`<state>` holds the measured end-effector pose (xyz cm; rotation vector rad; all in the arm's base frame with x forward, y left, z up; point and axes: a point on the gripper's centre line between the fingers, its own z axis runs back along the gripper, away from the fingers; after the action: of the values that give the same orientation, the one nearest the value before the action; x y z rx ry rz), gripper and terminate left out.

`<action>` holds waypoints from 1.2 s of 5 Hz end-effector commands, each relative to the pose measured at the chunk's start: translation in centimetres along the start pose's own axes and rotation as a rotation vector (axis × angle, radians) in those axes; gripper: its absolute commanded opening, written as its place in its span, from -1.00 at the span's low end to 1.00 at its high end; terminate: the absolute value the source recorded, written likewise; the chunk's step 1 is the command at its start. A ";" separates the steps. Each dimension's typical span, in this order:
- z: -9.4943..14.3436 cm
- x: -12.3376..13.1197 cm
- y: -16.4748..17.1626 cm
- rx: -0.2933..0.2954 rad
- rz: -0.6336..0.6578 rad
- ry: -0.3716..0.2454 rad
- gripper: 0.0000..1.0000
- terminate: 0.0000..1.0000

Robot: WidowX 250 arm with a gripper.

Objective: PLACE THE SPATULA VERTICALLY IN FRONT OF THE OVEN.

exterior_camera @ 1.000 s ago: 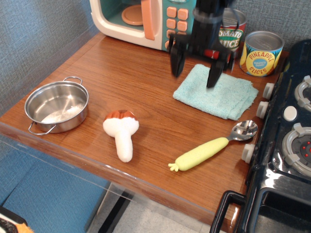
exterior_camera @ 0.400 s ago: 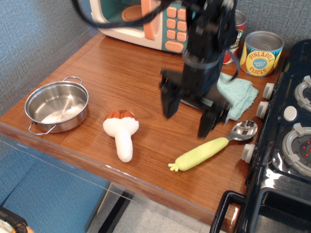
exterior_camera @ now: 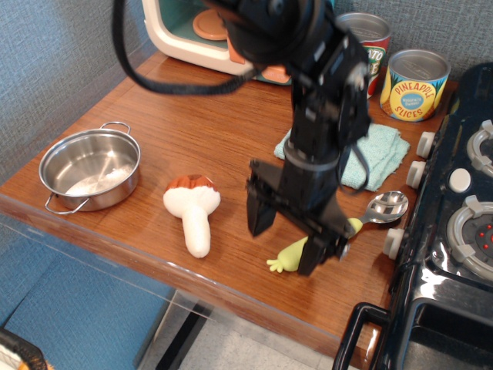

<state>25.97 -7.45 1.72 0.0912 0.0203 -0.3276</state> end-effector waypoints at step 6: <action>6.6 1.1 2.2 -0.028 0.027 -0.222 -1.00 -1.00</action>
<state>27.60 -7.08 7.10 0.0248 -0.1495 -0.3098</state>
